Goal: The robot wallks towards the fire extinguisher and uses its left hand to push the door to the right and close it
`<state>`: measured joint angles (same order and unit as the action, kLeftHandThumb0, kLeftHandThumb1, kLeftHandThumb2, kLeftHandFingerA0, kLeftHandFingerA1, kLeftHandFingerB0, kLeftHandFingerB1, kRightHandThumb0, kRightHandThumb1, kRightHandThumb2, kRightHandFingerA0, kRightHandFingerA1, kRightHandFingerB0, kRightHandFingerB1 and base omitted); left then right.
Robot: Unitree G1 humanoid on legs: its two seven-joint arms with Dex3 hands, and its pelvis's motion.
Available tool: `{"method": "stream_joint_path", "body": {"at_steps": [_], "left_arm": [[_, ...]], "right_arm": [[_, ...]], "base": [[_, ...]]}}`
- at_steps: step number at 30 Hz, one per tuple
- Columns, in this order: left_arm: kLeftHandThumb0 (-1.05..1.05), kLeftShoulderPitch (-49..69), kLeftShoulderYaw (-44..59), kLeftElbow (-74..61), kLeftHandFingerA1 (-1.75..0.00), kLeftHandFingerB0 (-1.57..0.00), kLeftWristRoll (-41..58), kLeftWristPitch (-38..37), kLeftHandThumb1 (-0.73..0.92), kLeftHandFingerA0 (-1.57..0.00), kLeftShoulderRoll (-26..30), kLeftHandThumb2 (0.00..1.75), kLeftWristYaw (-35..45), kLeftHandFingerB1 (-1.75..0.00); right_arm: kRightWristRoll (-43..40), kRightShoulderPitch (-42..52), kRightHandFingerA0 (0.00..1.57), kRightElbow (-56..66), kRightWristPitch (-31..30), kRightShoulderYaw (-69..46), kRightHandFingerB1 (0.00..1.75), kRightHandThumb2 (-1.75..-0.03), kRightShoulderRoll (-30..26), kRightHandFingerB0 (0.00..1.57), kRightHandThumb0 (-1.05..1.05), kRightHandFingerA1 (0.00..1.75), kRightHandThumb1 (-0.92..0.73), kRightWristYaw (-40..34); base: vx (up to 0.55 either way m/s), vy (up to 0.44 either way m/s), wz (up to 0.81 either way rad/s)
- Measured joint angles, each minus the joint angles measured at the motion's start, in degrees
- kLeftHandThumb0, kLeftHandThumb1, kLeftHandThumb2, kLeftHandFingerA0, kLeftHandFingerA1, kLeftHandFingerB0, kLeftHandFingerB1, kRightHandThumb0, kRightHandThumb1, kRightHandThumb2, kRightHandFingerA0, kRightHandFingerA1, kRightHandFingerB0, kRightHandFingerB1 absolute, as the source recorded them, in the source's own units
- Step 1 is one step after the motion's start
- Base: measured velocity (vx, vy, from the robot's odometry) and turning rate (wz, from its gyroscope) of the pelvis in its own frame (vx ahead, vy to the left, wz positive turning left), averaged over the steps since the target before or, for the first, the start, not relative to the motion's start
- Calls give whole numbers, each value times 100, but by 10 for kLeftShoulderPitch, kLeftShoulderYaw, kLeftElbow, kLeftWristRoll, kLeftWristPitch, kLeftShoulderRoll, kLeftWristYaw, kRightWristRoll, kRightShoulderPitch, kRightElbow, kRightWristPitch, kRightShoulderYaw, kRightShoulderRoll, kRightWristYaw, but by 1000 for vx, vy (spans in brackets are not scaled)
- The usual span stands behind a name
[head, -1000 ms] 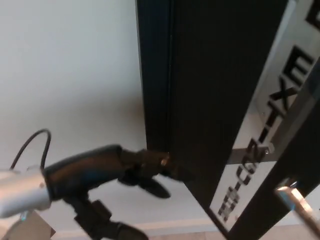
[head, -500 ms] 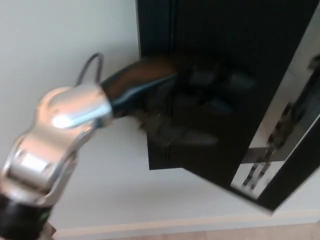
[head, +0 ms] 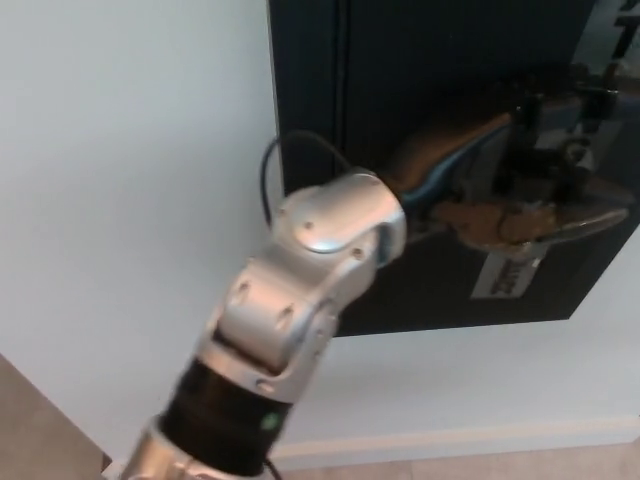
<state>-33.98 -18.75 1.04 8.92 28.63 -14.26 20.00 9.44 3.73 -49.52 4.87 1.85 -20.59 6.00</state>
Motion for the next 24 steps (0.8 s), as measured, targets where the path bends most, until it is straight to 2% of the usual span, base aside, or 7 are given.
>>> {"method": "stream_joint_path", "body": {"at_steps": [3, 4, 7, 9, 13, 20, 24], "left_arm": [[-38, -3, 8, 36, -55, 0, -8, -9, 30, -4, 0, 92, -21, -49], [-67, -6, 11, 46, -38, -17, -9, -14, 57, -6, 1, 59, -24, -31], [-71, -23, 21, 71, -39, -12, -10, -18, 42, -1, 4, 84, -25, -44], [-62, -33, 29, 85, -35, -17, -11, -20, 56, -4, 7, 58, -27, -30], [-37, -59, 41, 107, -54, 0, -14, -20, 34, -3, 17, 93, -28, -48], [-69, -56, 56, 84, -48, -14, -20, -19, 42, -7, 23, 79, -34, -43], [-36, -18, 56, 42, -54, 0, -20, -20, 36, -3, 22, 94, -39, -48]], "right_arm": [[0, 5, 35, 12, 2, 1, 49, -75, 2, 31, -57, 65, -35, -2], [1, 7, 35, 16, 3, 1, 49, -76, 4, 30, -60, 66, -35, -3], [0, 9, 37, 27, 11, 0, 50, -77, 7, 30, -61, 68, -36, -4], [-1, 11, 35, 30, 18, 0, 41, -55, 9, 36, -57, 65, -46, -5], [-1, 16, 36, 33, 25, -1, 49, -76, 11, 33, -60, 64, -35, -7], [0, 20, 38, 36, 32, -1, 40, -55, 11, 39, -56, 63, -45, -13], [-1, 21, 37, 34, 36, -3, 39, -55, 11, 38, -58, 62, -45, -13]], "base": [[0, 0, 0], [0, 0, 0], [0, 0, 0], [0, 0, 0], [-87, -1, -2], [-26, -2, -1], [0, 0, 0]]}}
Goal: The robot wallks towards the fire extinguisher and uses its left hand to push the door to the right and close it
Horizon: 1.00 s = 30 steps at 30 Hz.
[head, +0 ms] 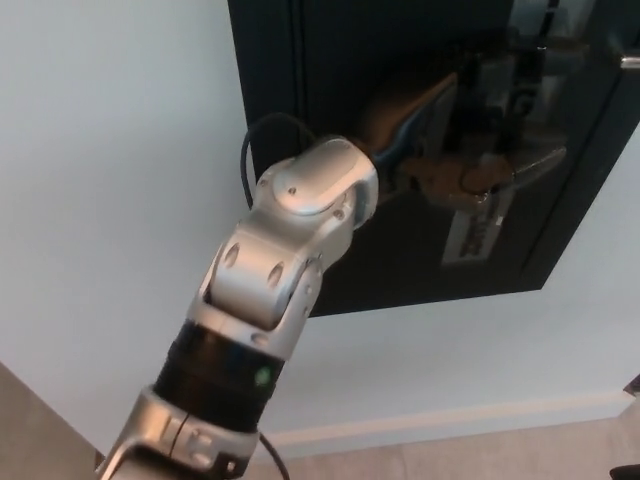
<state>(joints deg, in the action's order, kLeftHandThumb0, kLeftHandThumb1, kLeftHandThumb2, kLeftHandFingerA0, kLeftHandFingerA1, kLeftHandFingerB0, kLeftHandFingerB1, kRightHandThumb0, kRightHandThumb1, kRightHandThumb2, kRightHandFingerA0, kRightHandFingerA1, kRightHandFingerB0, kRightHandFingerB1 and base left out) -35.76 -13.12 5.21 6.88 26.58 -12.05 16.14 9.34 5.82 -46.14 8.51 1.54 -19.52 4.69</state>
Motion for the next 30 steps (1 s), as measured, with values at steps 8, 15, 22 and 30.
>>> {"method": "stream_joint_path", "body": {"at_steps": [8, 15, 22, 30], "left_arm": [[-59, 130, -17, -158, -45, -21, 8, 1, 55, -16, 12, 57, -1, -34], [-54, 235, -74, -315, -58, -49, 17, 1, 53, -47, 39, 56, 4, -43], [-46, 384, -115, -464, -61, -49, 12, -10, 55, -48, 129, 56, 11, -49], [-43, 594, -53, -501, -57, -48, 16, -55, 55, -53, 195, 55, 33, -44]], "right_arm": [[0, 4, 35, -6, 6, 1, 43, -55, 1, 38, -58, 68, -46, 0], [1, 4, 35, -6, 6, 4, 41, -55, 1, 39, -58, 65, -45, 0], [1, 3, 37, -7, 7, 5, 50, -75, 5, 35, -59, 68, -35, 0], [1, 1, 40, -7, 6, 6, 39, -54, 8, 39, -62, 68, -44, 0]], "base": [[6, 0, 2], [3, 0, 1], [0, 0, 0], [0, 0, 0]]}}
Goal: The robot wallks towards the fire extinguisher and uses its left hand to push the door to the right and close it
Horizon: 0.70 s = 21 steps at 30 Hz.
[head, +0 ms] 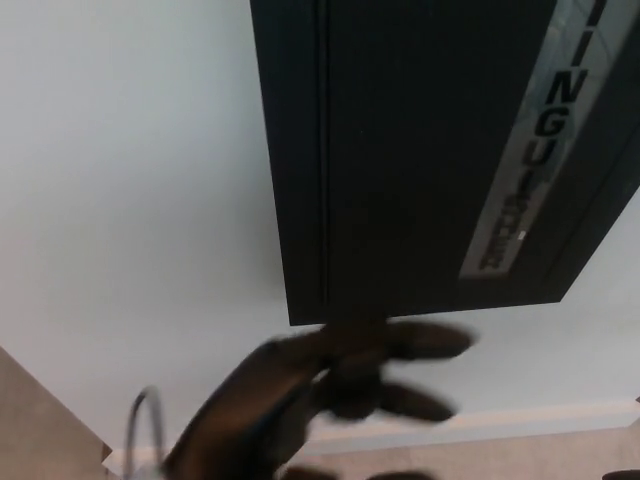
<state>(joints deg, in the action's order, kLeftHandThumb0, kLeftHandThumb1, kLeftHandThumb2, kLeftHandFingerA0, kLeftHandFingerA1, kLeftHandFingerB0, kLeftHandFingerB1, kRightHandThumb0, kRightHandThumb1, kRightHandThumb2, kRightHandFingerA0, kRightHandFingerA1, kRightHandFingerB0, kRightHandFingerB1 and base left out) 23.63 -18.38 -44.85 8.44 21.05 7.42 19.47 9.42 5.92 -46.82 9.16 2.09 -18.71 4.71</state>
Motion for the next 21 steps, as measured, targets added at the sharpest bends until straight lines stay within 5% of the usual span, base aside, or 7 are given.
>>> {"method": "stream_joint_path", "body": {"at_steps": [4, 5, 6, 7, 17, 19, 21], "left_arm": [[-50, 97, 72, 42, -50, -43, 14, -28, 58, -54, 6, 58, 21, -40], [-52, 106, 80, 48, -57, -40, 16, -30, 46, -46, 7, 80, 23, -51], [-52, 122, 98, 66, -57, -40, 18, -39, 46, -46, 9, 80, 26, -51], [-52, 140, 123, 97, -51, -50, 20, -49, 58, -49, 13, 58, 30, -38], [-56, 163, 233, 355, -43, -34, 19, -77, 59, -34, 50, 57, 24, -33], [-55, 158, 240, 390, -42, -31, 18, -79, 60, -31, 56, 59, 22, -32], [-54, 143, 251, 453, -42, -28, 17, -83, 58, -30, 63, 58, 17, -32]], "right_arm": [[0, 0, 38, 0, 0, 0, 38, -55, 1, 38, -58, 64, -44, 0], [0, -1, 35, 0, 0, 0, 48, -75, 1, 33, -60, 64, -35, 0], [0, -1, 35, 0, 0, 0, 48, -75, 1, 33, -60, 64, -35, 0], [0, -1, 37, 0, 0, 0, 39, -55, 2, 38, -57, 60, -45, 0], [0, -3, 38, -1, 0, 0, 40, -55, 2, 39, -55, 59, -45, 0], [0, -3, 37, -1, 0, -1, 49, -75, 2, 35, -59, 63, -35, 0], [0, -4, 40, -1, 0, -1, 38, -55, 3, 39, -56, 59, -45, 0]], "base": [[0, 0, 0], [0, 0, 0], [0, 0, 0], [0, 0, 0], [0, 0, 0], [0, 0, 0], [0, 0, 0]]}}
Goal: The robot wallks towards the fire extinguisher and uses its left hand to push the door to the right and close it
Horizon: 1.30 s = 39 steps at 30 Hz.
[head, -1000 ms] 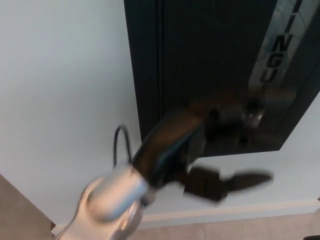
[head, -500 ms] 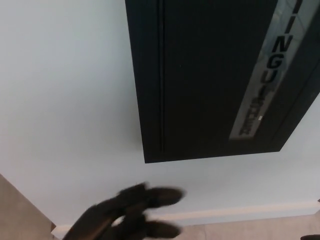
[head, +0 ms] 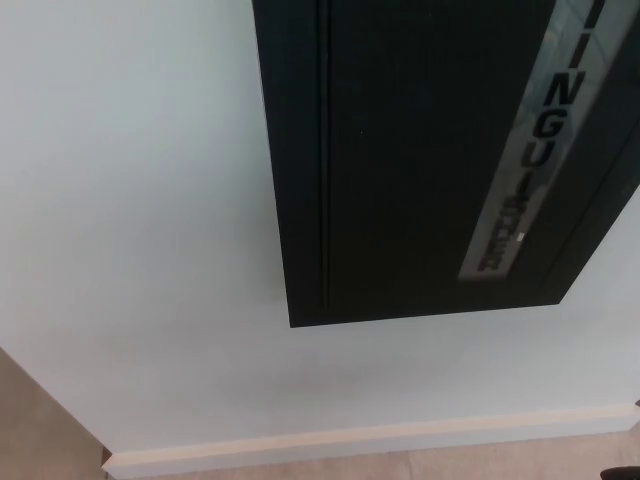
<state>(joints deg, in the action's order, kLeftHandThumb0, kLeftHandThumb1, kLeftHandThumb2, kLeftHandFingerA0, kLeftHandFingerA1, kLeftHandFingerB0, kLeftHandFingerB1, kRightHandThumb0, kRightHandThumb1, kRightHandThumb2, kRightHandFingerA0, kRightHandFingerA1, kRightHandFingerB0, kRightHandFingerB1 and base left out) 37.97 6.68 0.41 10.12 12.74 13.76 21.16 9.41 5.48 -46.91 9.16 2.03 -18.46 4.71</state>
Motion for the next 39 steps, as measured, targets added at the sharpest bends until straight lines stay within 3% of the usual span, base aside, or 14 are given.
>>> {"method": "stream_joint_path", "body": {"at_steps": [1, 3, 4, 9, 10, 18, 23, 27, 33, 34, 37, 38, 39], "left_arm": [[-60, -8, 4, 29, -52, -22, 0, 0, 45, -25, 1, 79, -2, -43], [-60, -13, 7, 43, -52, -22, -1, -1, 45, -25, 2, 79, -4, -43], [-53, -13, 7, 43, -45, -28, -1, -1, 58, -25, 2, 58, -4, -31], [-47, -65, 21, 202, -43, -25, -3, -12, 59, -21, 1, 58, -20, -31], [-52, -74, 23, 225, -43, -24, -3, -14, 60, -15, 1, 59, -23, -30], [-54, -152, 44, 422, -42, -27, -5, -46, 56, -21, -3, 58, -49, -30], [-48, -193, 51, 518, -43, -28, -10, -82, 53, -29, -4, 57, -71, -31], [-49, -211, 52, 573, -36, -25, -12, -112, 55, -22, -5, 58, -85, -31], [-48, -239, 40, 648, -41, -28, -30, -162, 54, -24, -6, 57, -114, -31], [-46, -242, 40, 659, -41, -25, -32, -173, 55, -25, -6, 58, -119, -30], [-46, -246, 46, 676, -40, -25, -32, -194, 54, -26, -7, 58, -125, -31], [-53, -248, 56, 682, -48, -19, -31, -203, 43, -24, -8, 74, -125, -41], [-53, -248, 62, 686, -48, -19, -29, -212, 43, -24, -10, 74, -125, -41]], "right_arm": [[0, -1, 35, 0, 0, 0, 48, -75, 0, 32, -58, 63, -36, 0], [0, -1, 35, 0, 0, 0, 48, -75, 0, 32, -58, 63, -36, 0], [0, -1, 38, 0, 0, 0, 39, -55, 0, 39, -56, 59, -46, 0], [0, -7, 37, -1, 0, -1, 38, -55, 0, 38, -56, 58, -45, 0], [0, -8, 36, -2, 0, -1, 48, -76, 0, 32, -61, 61, -36, 0], [0, -14, 37, -20, 0, -3, 47, -76, 0, 30, -61, 62, -35, 0], [0, -15, 35, -33, 0, -4, 47, -76, -2, 27, -61, 61, -36, 0], [0, -15, 34, -41, 0, -4, 45, -75, -3, 28, -59, 60, -36, 0], [-1, -15, 32, -48, -1, -7, 45, -75, -6, 27, -60, 59, -36, 0], [-1, -15, 34, -51, -1, -8, 40, -55, -7, 33, -58, 58, -45, 0], [-1, -15, 34, -59, -1, -9, 42, -55, -10, 34, -59, 61, -45, 0], [-1, -15, 33, -64, -1, -9, 43, -55, -13, 33, -58, 61, -46, 0], [-1, -15, 33, -68, -1, -10, 43, -55, -14, 33, -58, 61, -46, 0]], "base": [[0, 0, 0], [0, 0, 0], [0, 0, 0], [0, 0, 0], [0, 0, 0], [0, 0, 0], [0, 0, 0], [0, 0, 0], [0, 0, 0], [0, 0, 0], [0, 0, 0], [0, 0, 0], [0, 0, 0]]}}
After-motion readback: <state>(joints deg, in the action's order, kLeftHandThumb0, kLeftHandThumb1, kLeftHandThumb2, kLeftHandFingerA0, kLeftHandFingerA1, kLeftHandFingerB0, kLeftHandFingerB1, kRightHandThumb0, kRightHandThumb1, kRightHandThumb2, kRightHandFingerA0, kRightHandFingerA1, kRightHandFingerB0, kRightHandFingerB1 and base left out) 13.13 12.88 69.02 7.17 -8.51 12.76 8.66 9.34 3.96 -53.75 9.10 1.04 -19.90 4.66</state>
